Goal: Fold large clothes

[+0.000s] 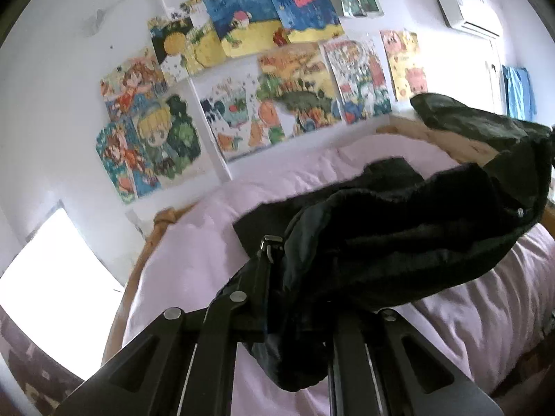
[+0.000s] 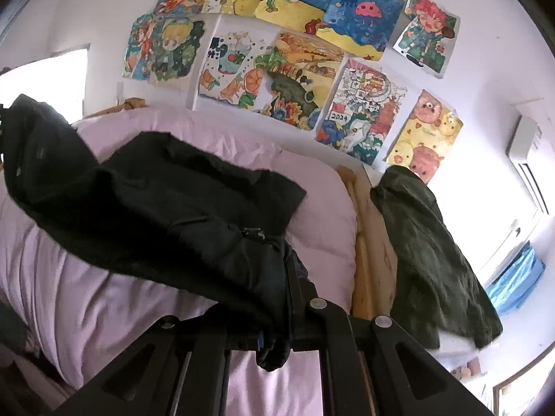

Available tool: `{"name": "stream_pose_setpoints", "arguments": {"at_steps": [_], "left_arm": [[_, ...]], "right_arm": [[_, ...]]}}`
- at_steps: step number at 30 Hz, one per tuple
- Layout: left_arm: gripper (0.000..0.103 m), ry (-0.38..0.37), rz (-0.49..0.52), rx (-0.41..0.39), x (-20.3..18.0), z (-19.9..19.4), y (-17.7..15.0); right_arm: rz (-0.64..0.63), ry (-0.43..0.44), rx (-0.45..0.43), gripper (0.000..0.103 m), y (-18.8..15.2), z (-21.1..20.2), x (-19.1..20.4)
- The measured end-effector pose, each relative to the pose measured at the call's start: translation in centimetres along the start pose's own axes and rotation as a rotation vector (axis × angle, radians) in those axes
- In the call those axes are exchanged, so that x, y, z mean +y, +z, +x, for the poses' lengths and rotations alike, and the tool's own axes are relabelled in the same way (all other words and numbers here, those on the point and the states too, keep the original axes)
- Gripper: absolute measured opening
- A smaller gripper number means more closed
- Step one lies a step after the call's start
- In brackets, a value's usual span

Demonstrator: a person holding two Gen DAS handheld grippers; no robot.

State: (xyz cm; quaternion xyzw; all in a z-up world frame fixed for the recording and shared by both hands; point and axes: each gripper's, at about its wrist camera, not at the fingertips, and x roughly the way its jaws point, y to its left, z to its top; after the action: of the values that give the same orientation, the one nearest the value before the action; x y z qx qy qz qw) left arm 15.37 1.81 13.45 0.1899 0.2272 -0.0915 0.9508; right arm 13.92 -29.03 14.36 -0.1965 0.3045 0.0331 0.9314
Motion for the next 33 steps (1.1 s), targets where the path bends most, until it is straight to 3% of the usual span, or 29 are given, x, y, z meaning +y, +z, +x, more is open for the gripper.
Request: {"name": "stream_pose_setpoints", "arguments": {"at_steps": [13,24,33], "left_arm": [[0.007,0.048,-0.088,-0.052,4.8,10.5,6.3],[0.006,0.086,-0.127,-0.039,7.4,19.0,8.6],[0.006,0.062,-0.176,0.070,8.9,26.3,8.2]], "right_arm": [[-0.063,-0.127,-0.032,0.009,9.9,11.9,-2.6],[-0.023,-0.147,-0.046,0.009,13.8,22.9,-3.6],[-0.005,-0.127,0.023,0.009,14.0,30.3,-2.8]]}}
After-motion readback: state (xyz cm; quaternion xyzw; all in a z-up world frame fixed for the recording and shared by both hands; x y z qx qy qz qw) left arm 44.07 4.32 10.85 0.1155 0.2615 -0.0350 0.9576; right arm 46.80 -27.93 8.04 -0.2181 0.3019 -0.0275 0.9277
